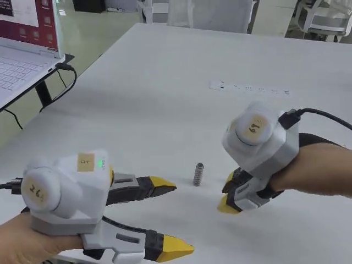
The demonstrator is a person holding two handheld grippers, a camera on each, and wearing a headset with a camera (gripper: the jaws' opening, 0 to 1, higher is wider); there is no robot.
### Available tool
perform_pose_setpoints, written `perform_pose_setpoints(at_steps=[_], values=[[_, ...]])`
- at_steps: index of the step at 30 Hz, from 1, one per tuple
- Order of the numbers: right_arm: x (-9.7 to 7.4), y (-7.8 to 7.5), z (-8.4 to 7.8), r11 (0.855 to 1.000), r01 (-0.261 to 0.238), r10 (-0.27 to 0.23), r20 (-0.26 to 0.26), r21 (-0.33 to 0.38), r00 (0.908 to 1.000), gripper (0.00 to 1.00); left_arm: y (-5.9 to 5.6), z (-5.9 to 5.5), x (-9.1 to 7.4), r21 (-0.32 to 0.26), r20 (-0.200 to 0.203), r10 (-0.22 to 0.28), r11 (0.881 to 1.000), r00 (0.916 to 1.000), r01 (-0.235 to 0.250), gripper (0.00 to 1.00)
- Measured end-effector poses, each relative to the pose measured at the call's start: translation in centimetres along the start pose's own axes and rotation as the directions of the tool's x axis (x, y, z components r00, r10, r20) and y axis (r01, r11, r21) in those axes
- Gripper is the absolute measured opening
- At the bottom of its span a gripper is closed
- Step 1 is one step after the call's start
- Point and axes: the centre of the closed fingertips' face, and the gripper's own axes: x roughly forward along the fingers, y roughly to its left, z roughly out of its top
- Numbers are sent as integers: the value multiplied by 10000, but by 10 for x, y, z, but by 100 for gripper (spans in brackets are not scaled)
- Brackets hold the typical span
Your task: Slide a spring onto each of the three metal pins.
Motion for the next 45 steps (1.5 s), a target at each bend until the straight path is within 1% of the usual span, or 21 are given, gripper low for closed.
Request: perform_pose_setpoints(at_steps=[2, 5, 9, 13, 20, 26, 29, 32, 34, 37, 43, 45], values=[[-3, 4, -1, 9997, -27, 21, 241, 245, 9997, 19, 0, 0, 0, 5, 11, -29, 10000, 10000, 29, 54], [-8, 8, -5, 9987, -9, -15, 459, 519, 9989, 19, 0, -1, 0, 36, 15, -87, 10000, 10000, 87, 54], [-12, 13, -14, 9972, 104, -144, 545, 736, 9984, 19, -1, -2, -1, 45, 4, -168, 9998, 9999, 168, 54], [-16, 17, -20, 9942, 151, -233, 767, 1064, 9968, 20, -3, -4, 0, 46, -32, -257, 9997, 9997, 258, 54], [-26, 21, -33, 9834, 343, -566, 1215, 1781, 9910, 20, -2, -6, -1, 9, -71, -308, 9995, 9995, 308, 54], [-32, 22, -48, 9739, 532, -863, 1430, 2205, 9860, 20, -4, -9, 0, -27, -195, -367, 9993, 9991, 366, 54], [-36, 20, -56, 9660, 594, -1025, 1618, 2517, 9815, 20, -4, -10, 0, -55, -262, -381, 9993, 9989, 380, 54], [-38, 18, -63, 9617, 659, -1164, 1784, 2662, 9771, 20, -3, -11, 0, -89, -318, -373, 9993, 9988, 370, 54], [-40, 18, -69, 9548, 632, -1210, 1858, 2903, 9751, 20, -3, -12, 0, -98, -358, -359, 9993, 9987, 355, 54], [-43, 15, -78, 9460, 721, -1390, 1944, 3160, 9710, 20, -3, -12, 0, -129, -400, -322, 9994, 9987, 317, 54], [-59, 10, -97, 9259, 1016, -1909, 2185, 3640, 9570, 21, -1, -14, 1, -260, -459, -237, 9994, 9987, 225, 55], [-63, 8, -105, 9203, 1058, -2010, 2233, 3767, 9538, 22, -1, -14, 2, -286, -475, -217, 9994, 9986, 204, 55]])
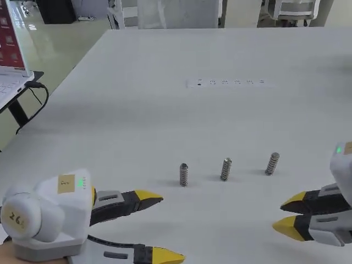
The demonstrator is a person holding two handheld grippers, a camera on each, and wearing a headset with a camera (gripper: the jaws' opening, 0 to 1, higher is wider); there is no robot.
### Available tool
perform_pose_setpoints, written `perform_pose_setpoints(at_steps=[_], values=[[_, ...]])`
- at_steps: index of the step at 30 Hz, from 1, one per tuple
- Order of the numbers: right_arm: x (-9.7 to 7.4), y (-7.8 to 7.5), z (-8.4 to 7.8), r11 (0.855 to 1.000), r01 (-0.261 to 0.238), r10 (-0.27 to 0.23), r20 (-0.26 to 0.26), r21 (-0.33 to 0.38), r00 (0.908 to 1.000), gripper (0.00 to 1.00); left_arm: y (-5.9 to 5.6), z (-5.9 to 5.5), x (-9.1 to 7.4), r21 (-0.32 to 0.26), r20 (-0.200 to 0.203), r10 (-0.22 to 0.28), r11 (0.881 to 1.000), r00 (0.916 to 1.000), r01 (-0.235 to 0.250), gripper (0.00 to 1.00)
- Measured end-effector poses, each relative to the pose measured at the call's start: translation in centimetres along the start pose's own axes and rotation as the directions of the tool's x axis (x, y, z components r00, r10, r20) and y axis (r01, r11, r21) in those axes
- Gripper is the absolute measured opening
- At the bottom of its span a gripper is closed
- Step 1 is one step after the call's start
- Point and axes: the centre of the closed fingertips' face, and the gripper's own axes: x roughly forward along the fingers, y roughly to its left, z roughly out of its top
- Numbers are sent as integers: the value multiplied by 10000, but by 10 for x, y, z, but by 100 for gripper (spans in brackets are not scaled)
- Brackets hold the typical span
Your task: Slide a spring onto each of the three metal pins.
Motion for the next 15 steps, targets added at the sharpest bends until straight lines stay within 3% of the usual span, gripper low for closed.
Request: perform_pose_setpoints(at_steps=[6, 15], values=[[-15, -14, -5, 9989, 380, -395, 532, 286, 9978, 24, 1, -1, 0, -101, -20, 109, 9999, 9999, -109, 55], [-32, -27, -10, 9980, 541, -576, 1135, 334, 9919, 27, 9, 1, -2, -390, 134, 445, 9983, 9989, -440, 56]])
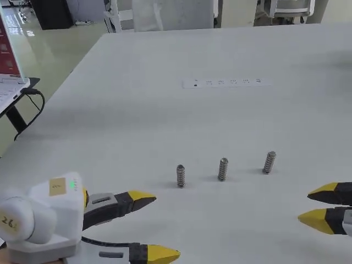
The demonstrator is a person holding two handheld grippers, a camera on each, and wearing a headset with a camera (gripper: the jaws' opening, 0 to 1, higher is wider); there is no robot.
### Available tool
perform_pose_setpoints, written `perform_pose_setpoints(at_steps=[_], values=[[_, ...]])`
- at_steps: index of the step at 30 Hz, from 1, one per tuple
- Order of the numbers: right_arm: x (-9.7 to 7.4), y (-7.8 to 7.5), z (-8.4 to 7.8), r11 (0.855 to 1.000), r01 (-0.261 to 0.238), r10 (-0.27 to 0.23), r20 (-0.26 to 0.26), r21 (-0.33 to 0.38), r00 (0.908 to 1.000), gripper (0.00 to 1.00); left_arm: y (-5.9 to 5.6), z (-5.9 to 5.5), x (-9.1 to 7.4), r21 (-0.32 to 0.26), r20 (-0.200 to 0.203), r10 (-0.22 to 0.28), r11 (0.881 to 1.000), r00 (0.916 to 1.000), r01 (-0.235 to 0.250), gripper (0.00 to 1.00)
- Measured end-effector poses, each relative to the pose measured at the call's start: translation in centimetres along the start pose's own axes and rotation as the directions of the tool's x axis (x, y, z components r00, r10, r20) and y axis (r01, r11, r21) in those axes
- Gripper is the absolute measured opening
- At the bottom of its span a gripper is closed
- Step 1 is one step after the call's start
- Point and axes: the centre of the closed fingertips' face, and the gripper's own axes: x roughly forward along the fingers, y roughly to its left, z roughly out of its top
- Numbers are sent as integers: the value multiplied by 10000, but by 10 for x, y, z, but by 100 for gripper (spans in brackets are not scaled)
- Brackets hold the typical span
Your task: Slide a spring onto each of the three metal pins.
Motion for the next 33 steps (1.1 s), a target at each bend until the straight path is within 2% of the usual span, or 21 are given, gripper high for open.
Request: perform_pose_setpoints(at_steps=[4, 15, 20, 23, 33], values=[[-3, -4, -2, 10000, 12, -10, 183, -97, 9998, 29, 3, 0, -1, -48, 40, 149, 9999, 9999, -148, 57], [-10, -14, -1, 9996, -119, 136, 705, -243, 9974, 44, 11, 2, -4, -41, 50, 492, 9988, 9988, -491, 58], [-11, -14, 0, 9991, -308, 335, 1018, -286, 9942, 58, 15, 1, -5, -98, 5, 637, 9979, 9980, -637, 60], [-10, -14, -1, 9988, -416, 444, 1128, -272, 9926, 63, 17, 2, -7, -163, -6, 744, 9971, 9972, -744, 61], [-3, -19, 2, 9970, -383, 472, 1358, -668, 9896, 85, 20, 2, -8, -279, -39, 954, 9950, 9954, -955, 63]])
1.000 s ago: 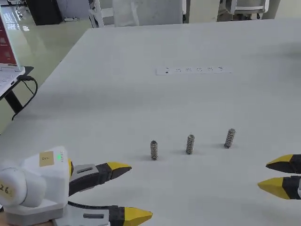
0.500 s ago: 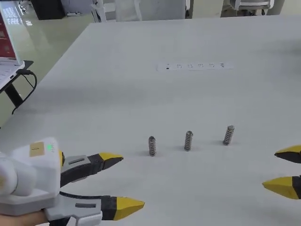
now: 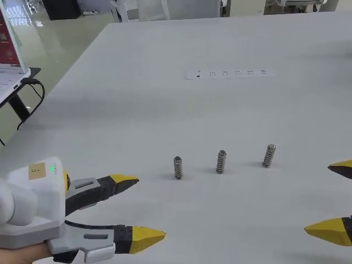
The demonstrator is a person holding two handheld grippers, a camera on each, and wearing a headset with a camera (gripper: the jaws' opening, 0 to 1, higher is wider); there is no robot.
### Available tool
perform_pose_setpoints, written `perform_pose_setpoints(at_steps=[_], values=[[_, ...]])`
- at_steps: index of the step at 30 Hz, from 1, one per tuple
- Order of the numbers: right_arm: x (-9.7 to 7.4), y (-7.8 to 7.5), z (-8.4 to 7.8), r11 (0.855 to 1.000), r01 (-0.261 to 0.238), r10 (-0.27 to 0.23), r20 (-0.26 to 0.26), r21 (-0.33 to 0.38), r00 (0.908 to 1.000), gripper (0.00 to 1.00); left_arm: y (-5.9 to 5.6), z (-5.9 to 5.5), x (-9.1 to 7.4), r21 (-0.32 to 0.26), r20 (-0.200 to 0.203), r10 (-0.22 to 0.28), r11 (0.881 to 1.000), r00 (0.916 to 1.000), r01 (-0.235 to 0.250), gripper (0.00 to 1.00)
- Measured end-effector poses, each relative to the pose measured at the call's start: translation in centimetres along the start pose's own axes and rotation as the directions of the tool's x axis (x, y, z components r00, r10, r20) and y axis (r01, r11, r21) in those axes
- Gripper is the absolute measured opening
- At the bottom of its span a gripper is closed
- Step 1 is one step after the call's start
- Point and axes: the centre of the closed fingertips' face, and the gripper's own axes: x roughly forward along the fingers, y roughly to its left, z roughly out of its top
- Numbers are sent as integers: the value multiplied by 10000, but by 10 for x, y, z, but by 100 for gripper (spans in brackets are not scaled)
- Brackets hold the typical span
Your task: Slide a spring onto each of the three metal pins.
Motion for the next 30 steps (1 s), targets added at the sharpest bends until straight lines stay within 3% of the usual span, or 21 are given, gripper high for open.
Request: perform_pose_setpoints(at_steps=[13, 30], values=[[1, -6, -1, 9999, -93, 94, 35, -108, 10000, 93, 1, -2, 1, -78, -132, 98, 9999, 9999, -99, 65], [4, -7, -6, 9996, -256, 256, -91, 77, 9996, 93, 3, -6, 3, -440, -351, 284, 9986, 9990, -300, 80]])
